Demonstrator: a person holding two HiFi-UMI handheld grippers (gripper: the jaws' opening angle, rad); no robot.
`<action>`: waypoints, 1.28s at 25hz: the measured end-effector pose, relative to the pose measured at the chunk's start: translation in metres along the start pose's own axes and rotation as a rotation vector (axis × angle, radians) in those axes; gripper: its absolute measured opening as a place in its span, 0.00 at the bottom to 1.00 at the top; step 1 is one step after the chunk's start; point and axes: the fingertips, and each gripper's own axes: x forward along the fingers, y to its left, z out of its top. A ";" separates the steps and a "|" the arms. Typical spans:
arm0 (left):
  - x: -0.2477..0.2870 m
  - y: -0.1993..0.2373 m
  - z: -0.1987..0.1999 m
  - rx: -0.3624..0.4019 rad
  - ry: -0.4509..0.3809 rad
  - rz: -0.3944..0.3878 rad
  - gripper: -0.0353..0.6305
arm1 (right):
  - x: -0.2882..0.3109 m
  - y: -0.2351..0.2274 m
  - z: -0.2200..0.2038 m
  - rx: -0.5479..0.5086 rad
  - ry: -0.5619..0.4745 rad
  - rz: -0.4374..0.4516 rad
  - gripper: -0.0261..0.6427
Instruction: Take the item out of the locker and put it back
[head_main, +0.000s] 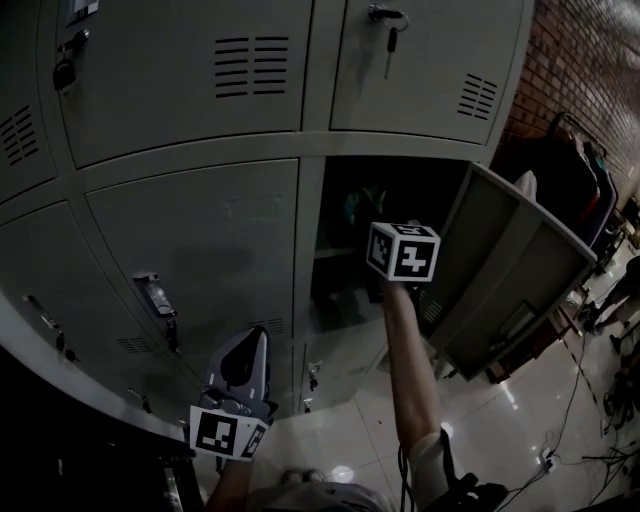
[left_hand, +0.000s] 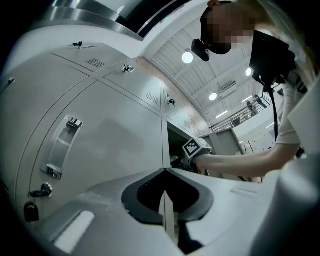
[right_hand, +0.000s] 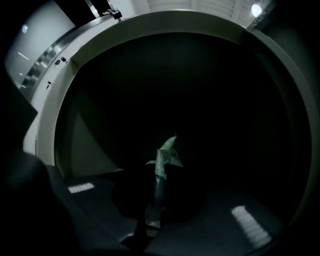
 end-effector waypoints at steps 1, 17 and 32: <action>0.000 0.000 0.000 0.007 0.000 -0.003 0.06 | -0.001 -0.001 0.001 0.002 -0.006 -0.002 0.06; 0.004 -0.036 0.007 0.024 0.033 -0.074 0.06 | -0.207 0.067 -0.014 0.108 -0.367 0.097 0.06; -0.025 -0.074 0.001 -0.020 0.038 -0.097 0.06 | -0.302 0.103 -0.100 0.169 -0.402 0.016 0.06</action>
